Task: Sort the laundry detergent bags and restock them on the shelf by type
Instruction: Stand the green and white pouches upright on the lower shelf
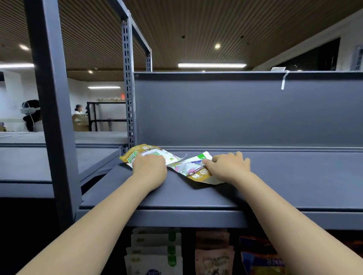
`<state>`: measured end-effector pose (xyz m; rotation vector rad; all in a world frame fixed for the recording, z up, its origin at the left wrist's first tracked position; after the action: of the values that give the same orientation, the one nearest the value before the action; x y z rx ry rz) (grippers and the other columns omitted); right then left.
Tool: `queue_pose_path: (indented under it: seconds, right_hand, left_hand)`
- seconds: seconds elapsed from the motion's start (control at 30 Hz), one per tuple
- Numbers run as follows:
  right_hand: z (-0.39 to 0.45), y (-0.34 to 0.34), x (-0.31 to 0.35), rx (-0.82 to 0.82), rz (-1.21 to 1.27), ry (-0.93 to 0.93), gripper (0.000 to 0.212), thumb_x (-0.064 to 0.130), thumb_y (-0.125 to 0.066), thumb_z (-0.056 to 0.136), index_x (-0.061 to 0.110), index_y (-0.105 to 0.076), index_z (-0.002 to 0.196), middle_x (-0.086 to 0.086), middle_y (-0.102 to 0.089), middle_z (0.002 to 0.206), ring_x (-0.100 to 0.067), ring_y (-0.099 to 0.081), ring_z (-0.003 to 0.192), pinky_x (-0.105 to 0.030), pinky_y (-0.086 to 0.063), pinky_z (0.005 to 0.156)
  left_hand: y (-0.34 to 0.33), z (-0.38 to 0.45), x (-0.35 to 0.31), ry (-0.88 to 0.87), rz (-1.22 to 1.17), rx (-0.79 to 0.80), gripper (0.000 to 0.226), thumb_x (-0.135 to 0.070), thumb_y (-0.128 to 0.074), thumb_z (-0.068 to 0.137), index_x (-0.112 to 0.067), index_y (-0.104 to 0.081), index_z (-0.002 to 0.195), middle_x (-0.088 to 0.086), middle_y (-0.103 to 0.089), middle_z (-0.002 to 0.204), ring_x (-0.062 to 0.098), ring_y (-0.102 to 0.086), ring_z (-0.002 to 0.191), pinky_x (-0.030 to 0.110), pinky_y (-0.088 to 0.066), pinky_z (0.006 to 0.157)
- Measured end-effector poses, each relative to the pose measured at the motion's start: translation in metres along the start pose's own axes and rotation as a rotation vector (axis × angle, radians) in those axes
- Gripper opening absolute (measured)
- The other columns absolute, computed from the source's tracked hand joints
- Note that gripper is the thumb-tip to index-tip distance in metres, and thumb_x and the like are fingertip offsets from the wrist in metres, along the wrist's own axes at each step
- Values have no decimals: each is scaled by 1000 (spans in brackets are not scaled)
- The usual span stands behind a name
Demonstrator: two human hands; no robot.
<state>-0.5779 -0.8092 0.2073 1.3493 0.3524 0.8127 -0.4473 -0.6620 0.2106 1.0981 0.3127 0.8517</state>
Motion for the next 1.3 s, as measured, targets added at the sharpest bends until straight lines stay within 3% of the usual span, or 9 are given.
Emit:
queue_pose_path:
  seconds: [0.13,0.23,0.3,0.43,0.63,0.77,0.87,1.03,1.3]
  right_hand:
    - [-2,2,-10,68,164,-72,27,43,-51,85,26,-49,105,0,-56,116,-25,-50,108,-41,-35,100]
    - [-8,9,-22,107,253,-159,48,46,-66,74,18,-40,104,-2,-53,112,-25,-51,107,-37,-40,96]
    - [-15,14,-28,137,333,-186,53,43,-72,72,13,-46,106,-5,-53,111,-25,-52,103,-31,-45,81]
    - [-23,18,-35,146,626,-225,41,20,-73,75,7,-48,105,-12,-56,105,-25,-52,87,-25,-36,53]
    - [-22,30,-34,-116,930,-242,31,13,-68,56,9,-49,80,-13,-64,88,-34,-65,81,-38,-55,74]
    - [-34,45,-32,-331,938,-162,36,23,-60,54,15,-59,89,-1,-67,87,-28,-62,88,-45,-46,93]
    - [-53,52,-30,-477,873,-61,25,26,-56,68,19,-57,92,3,-63,85,-25,-54,89,-36,-33,87]
    - [-68,52,-30,-480,806,-11,37,39,-47,60,12,-62,81,-3,-66,79,-28,-54,87,-37,-38,85]
    - [-87,58,-34,-527,819,-84,15,25,-43,88,19,-53,78,-6,-58,85,-32,-48,86,-32,-34,71]
  left_hand:
    - [29,-12,-29,-67,-261,29,28,-32,-49,88,-9,-57,74,9,-68,85,30,-57,81,29,-36,64]
    - [38,-11,-29,-60,-403,25,26,-32,-46,87,-16,-60,72,2,-63,72,28,-54,84,28,-35,66]
    - [35,-8,-13,-20,-300,11,21,-26,-41,87,-18,-60,93,4,-63,99,27,-47,107,33,-34,83]
    - [9,-10,22,141,-103,311,40,-25,-28,94,-16,-50,126,9,-46,139,29,-38,127,40,-26,105]
    - [22,-18,33,218,33,421,61,-54,-17,92,-25,-42,140,1,-36,150,25,-32,137,36,-27,105]
    - [22,-24,32,224,-67,455,58,-58,-22,89,-29,-46,133,-1,-39,148,24,-34,135,37,-25,105]
    - [14,-30,32,262,-220,448,54,-52,-28,88,-24,-47,130,5,-41,145,29,-33,133,40,-24,104]
    - [18,-33,33,348,-489,241,30,-44,-44,80,-17,-56,76,3,-65,91,24,-58,89,32,-40,79]
    - [52,-71,48,496,-891,-420,36,-38,-48,80,-14,-34,57,1,-36,57,28,-39,63,32,-28,56]
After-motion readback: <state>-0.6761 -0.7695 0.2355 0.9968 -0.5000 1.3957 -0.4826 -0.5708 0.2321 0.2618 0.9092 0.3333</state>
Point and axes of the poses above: each hand's wrist, its own z-axis towards the middle knuckle, its own y-axis out of the back of the hand, x = y × z, the point moved 5 cm from there along z, towards the middle knuckle
